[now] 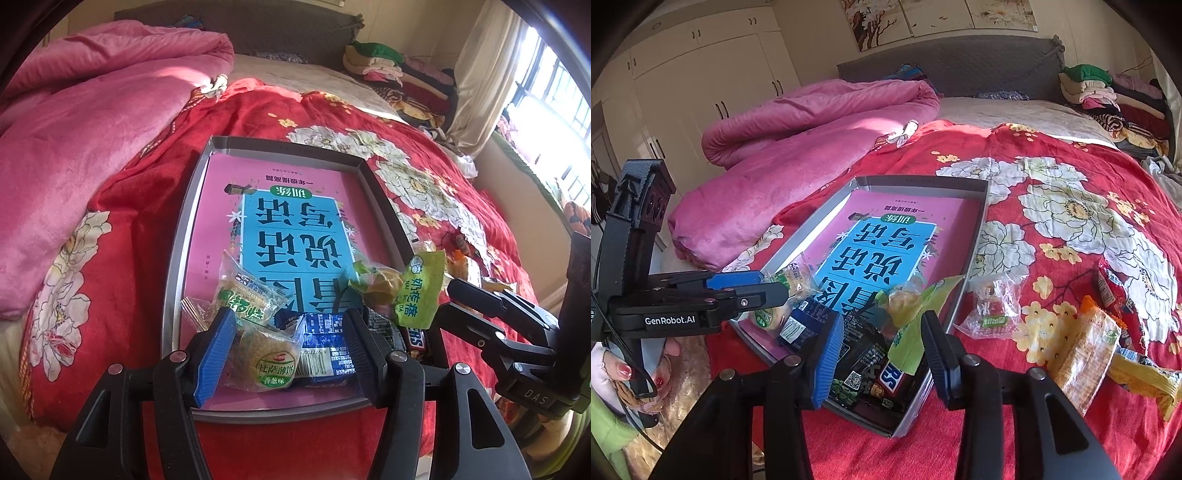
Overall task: Organize snacks
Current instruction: 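Lower the clear bag with green strip into the tray and open the right gripper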
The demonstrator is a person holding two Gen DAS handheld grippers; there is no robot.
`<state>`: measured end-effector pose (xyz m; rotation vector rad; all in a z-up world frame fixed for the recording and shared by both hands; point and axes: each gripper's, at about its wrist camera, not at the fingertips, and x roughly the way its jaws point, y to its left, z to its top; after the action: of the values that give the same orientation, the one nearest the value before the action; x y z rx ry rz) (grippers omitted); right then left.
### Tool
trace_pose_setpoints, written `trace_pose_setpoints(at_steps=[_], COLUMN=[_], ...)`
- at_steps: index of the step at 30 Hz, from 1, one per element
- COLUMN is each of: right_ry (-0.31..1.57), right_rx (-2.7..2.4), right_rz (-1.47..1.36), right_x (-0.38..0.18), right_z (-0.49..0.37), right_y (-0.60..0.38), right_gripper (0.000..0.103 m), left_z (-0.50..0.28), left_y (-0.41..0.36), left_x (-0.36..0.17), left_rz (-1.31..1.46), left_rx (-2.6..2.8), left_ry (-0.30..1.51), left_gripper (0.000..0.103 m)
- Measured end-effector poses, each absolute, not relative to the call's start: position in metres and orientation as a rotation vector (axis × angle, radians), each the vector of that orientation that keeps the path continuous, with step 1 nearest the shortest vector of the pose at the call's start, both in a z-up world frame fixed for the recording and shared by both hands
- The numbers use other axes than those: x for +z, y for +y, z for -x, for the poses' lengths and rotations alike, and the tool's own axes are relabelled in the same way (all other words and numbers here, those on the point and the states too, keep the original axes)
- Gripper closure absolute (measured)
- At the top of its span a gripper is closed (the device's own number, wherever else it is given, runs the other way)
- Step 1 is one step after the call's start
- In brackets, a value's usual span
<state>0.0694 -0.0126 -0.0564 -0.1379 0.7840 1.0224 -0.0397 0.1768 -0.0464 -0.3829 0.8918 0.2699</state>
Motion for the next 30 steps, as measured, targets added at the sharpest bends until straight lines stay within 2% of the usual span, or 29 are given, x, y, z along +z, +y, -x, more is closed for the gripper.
trace_pose_setpoints(at_steps=[3,19,23,30], right_ry=[0.767,0.711,0.691,0.674], right_rx=[1.019,1.024,1.026,1.022], right_rz=[0.141,0.156,0.16,0.167], right_x=[-0.053,-0.044,-0.04,-0.034], right_z=[-0.068,-0.061,-0.058,-0.053], right_y=[-0.013,-0.017,-0.019,-0.024], right_gripper=[0.056,0.052,0.045,0.044], left_z=[0.04,0.043,0.043,0.051], left_y=[0.178,0.179,0.179,0.177], left_x=[-0.047,-0.04,-0.039,-0.025], left_rz=[0.393,0.386,0.384,0.382], left_rx=[0.27,0.279,0.28,0.275], left_ry=[0.89,0.856,0.854,0.791], left_gripper=[0.029,0.028,0.028,0.028])
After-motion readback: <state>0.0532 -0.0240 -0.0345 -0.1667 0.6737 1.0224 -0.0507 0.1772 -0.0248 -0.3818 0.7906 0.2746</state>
